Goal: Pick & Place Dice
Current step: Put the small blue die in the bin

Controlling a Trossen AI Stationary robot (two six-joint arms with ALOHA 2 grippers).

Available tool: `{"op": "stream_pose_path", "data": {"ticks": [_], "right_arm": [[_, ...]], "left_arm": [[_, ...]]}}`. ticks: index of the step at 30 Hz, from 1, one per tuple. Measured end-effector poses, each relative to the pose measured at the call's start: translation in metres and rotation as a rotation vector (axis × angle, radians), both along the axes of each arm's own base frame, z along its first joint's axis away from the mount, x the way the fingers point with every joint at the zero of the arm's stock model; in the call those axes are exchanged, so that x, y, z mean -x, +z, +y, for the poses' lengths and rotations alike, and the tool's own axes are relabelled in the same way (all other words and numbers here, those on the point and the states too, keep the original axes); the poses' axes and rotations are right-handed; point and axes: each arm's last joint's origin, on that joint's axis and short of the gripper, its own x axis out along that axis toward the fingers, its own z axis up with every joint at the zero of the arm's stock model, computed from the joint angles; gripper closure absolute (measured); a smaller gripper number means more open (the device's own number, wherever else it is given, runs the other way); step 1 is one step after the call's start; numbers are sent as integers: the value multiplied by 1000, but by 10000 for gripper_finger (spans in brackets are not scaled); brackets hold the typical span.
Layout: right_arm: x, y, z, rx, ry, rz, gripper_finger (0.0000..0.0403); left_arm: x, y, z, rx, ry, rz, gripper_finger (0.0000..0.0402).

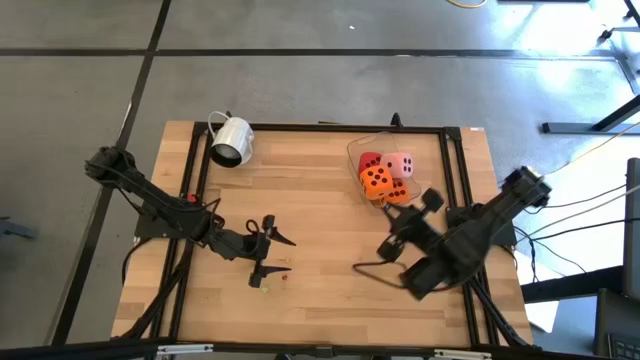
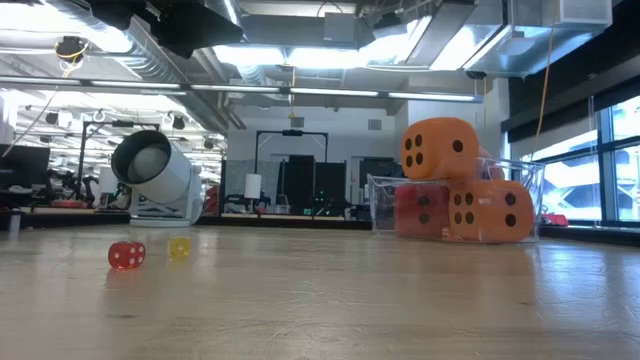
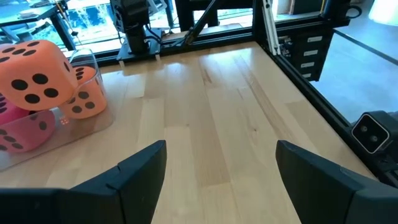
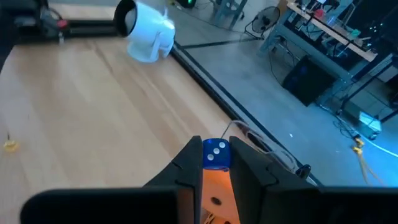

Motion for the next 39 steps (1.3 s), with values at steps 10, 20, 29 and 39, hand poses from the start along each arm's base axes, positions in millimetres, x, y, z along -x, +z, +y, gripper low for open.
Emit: {"op": "stream_pose_path", "data": {"ticks": [10, 20, 29, 39], "right_arm": [[58, 0, -51, -105, -76, -157, 346], [103, -35, -90, -166, -156, -388, 346], [118, -69, -106, -185, -185, -400, 346], [119, -91, -115, -213, -204, -343, 346]], "left_arm": [[0, 0, 0, 1, -7, 1, 107], [0, 0, 0, -1, -6, 1, 107], [0, 0, 0, -10, -6, -1, 107], [0, 0, 0, -15, -3, -4, 107]]}}
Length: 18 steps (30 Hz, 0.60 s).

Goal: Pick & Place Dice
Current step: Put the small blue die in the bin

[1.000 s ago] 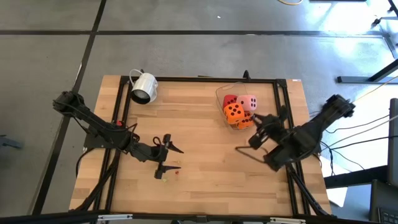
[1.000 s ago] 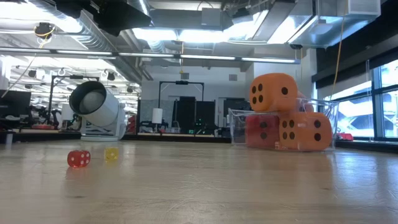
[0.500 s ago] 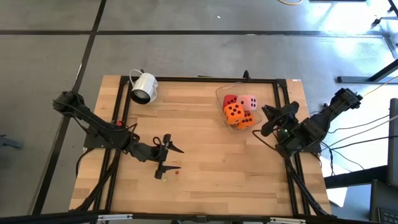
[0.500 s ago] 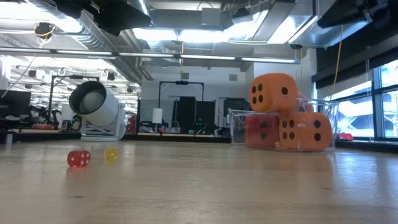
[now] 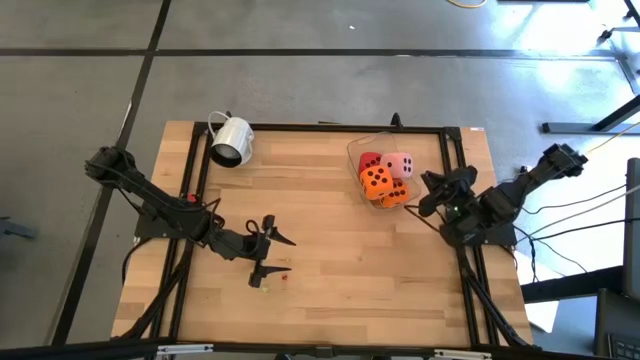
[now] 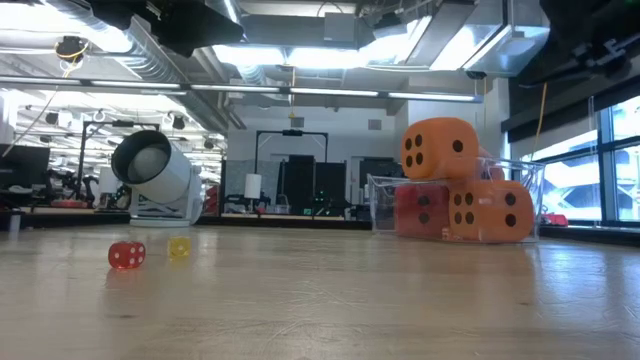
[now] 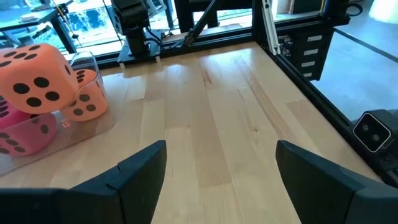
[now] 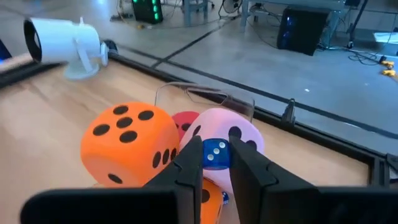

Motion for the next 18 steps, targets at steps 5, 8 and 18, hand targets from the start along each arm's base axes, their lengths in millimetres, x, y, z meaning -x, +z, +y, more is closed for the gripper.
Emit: {"op": "stream_pose_path", "data": {"ticks": [5, 8, 18], "right_arm": [[-3, 1, -5, 5, -7, 58, 346], [-2, 2, -10, -6, -24, 88, 346], [-9, 3, -19, -27, -38, 114, 346]], "left_arm": [[0, 0, 0, 1, 0, -4, 107], [0, 0, 0, -1, -1, -4, 107], [0, 0, 0, -1, -1, -4, 107]]}}
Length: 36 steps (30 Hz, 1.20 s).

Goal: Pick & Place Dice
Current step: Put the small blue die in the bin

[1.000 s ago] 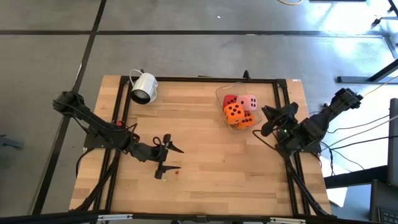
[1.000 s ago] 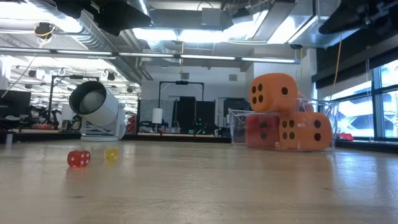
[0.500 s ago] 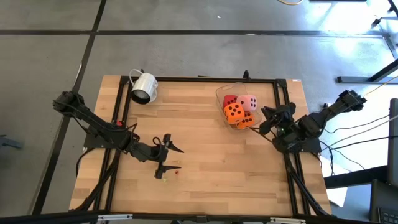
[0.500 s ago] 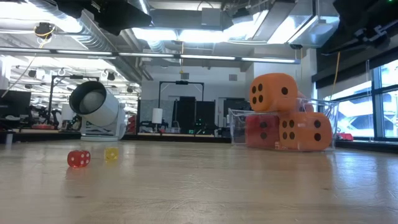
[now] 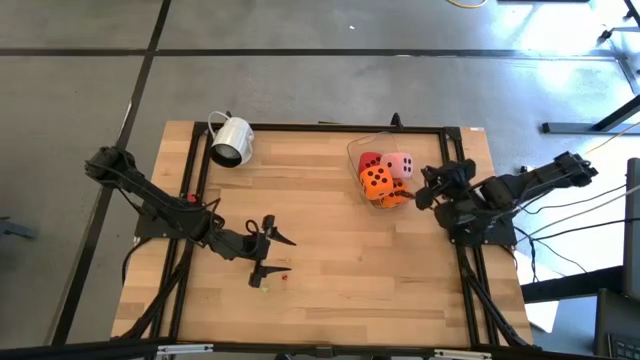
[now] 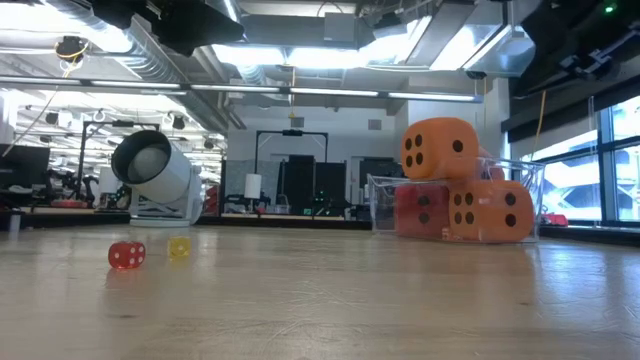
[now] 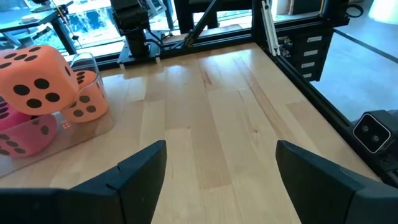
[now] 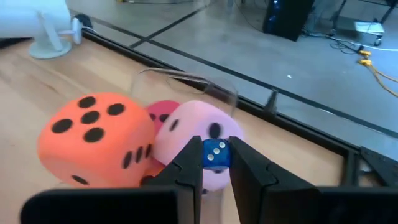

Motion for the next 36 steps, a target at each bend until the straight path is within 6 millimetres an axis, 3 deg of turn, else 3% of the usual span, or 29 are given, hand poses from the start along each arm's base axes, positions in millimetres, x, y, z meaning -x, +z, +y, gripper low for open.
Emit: {"op": "stream_pose_path", "data": {"ticks": [13, 21, 36], "right_arm": [[-35, -40, -21, -100, 136, 25, 346], [-40, -44, -31, -143, 187, 6, 345], [-41, -45, -29, -200, 244, 7, 324]], "left_arm": [[0, 0, 0, 3, 1, 0, 107], [0, 0, 0, 3, 1, 1, 107], [0, 0, 0, 0, 0, 0, 107]]}}
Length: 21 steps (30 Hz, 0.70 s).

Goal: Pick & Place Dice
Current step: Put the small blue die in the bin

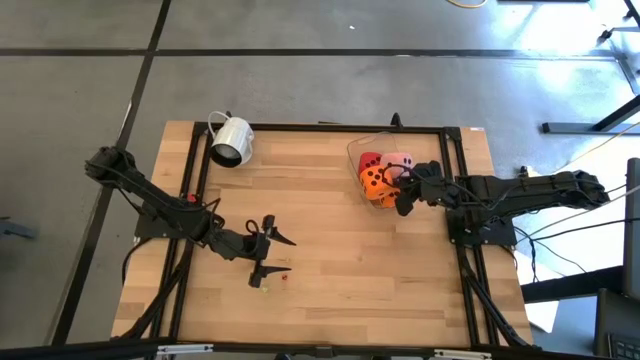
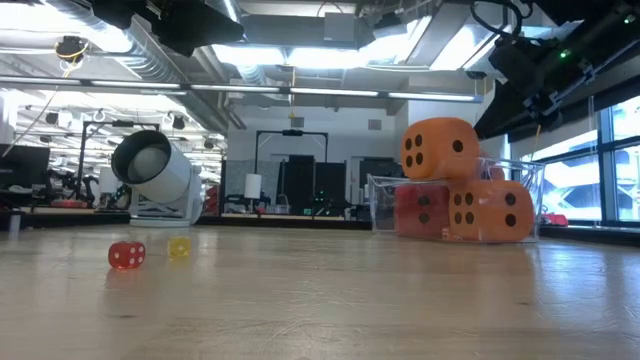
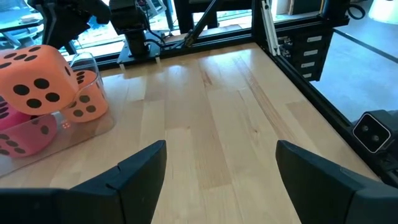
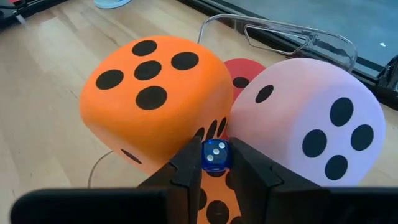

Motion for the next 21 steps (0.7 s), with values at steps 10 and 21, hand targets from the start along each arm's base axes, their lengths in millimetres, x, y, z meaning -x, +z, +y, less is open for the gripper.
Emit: {"op": "stream_pose_path", "data": {"ticks": [10, 21], "right_arm": [[0, 0, 0, 1, -2, 0, 321], [0, 0, 0, -3, -6, -3, 316]], "left_arm": [[0, 0, 0, 0, 0, 0, 107], [0, 0, 0, 1, 0, 0, 107]]}}
